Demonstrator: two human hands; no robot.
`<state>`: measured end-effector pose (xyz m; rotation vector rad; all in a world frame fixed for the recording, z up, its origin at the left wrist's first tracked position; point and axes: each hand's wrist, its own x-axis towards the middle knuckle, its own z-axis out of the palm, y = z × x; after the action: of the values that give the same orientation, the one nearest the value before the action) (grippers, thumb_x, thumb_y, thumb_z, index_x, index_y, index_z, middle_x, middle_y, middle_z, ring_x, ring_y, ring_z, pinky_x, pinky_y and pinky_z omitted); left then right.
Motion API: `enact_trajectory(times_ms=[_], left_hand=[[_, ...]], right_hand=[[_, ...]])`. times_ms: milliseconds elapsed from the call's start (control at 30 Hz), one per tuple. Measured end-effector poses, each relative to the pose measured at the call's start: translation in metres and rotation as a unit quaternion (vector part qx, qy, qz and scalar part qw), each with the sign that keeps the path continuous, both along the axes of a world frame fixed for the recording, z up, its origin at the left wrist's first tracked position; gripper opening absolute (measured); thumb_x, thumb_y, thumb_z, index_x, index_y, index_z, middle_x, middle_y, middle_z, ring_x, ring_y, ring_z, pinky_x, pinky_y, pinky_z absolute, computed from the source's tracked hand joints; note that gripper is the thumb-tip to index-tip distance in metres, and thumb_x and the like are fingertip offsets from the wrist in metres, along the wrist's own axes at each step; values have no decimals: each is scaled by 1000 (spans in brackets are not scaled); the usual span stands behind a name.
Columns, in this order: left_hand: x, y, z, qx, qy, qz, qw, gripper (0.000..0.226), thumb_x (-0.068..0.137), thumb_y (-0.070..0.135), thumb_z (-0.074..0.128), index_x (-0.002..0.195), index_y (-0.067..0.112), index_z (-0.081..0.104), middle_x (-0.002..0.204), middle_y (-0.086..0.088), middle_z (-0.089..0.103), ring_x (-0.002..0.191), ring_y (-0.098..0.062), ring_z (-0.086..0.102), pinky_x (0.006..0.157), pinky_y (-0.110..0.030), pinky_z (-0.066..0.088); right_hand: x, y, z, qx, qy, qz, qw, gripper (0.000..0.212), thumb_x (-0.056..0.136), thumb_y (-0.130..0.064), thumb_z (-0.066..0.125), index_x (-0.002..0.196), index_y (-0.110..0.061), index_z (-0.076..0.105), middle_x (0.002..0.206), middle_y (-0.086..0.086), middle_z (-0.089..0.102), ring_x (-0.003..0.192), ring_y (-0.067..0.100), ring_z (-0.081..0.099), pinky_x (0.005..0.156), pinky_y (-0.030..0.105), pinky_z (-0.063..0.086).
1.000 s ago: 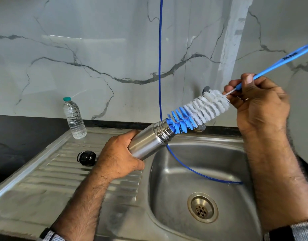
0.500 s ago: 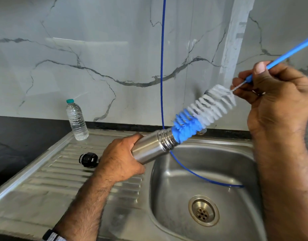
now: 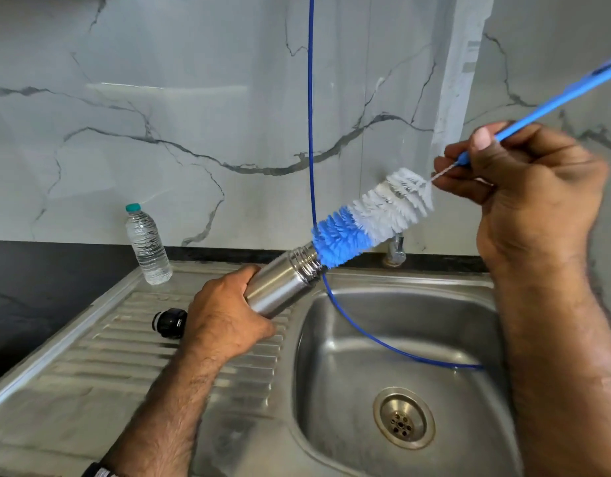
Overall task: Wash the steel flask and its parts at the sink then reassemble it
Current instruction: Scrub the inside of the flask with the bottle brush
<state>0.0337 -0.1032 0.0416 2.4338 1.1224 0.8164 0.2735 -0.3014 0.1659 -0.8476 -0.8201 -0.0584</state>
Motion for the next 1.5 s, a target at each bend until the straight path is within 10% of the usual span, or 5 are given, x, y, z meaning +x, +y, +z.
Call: enact_trajectory(times_ms=[333,567,733,1000,1500], left_hand=[[-5,2,-1,-30,-39,-36,998,89,44,23,104,122,41,64,94,22,66,81,-1,65,67,-24,54],[-8,15,-6,-76,-120,-1,990,76,45,15,103,110,35,68,92,12,74,80,-12,73,67,-28,58],[-1,9,-4,-123,-189,-29,974,68,46,10,104,100,32,69,87,4,77,78,-16,74,67,-32,59],[5,2,-2,-207,-272,-59,938,67,34,22,96,91,44,70,88,5,78,77,-16,75,68,-39,62],[-19,15,23,-243,-380,-39,892,71,36,10,96,102,18,70,90,-8,79,82,-31,77,70,-45,65]], right_hand=[[46,-23,-11,2,103,7,995,16,96,-26,76,87,-17,67,79,5,74,72,21,75,68,30,61],[86,-51,-4,16,59,-35,998,86,65,-68,87,120,-8,62,94,-3,78,88,16,77,82,29,61],[37,-16,-9,-30,2,-96,995,7,97,-20,74,93,-16,71,74,-1,76,69,22,75,65,35,63],[3,38,-40,-134,-45,-92,986,9,95,-4,76,99,3,75,78,18,76,63,23,75,64,43,67],[-45,97,-63,-153,-57,-19,986,11,89,-13,84,98,-18,81,78,1,78,70,26,76,73,43,66]])
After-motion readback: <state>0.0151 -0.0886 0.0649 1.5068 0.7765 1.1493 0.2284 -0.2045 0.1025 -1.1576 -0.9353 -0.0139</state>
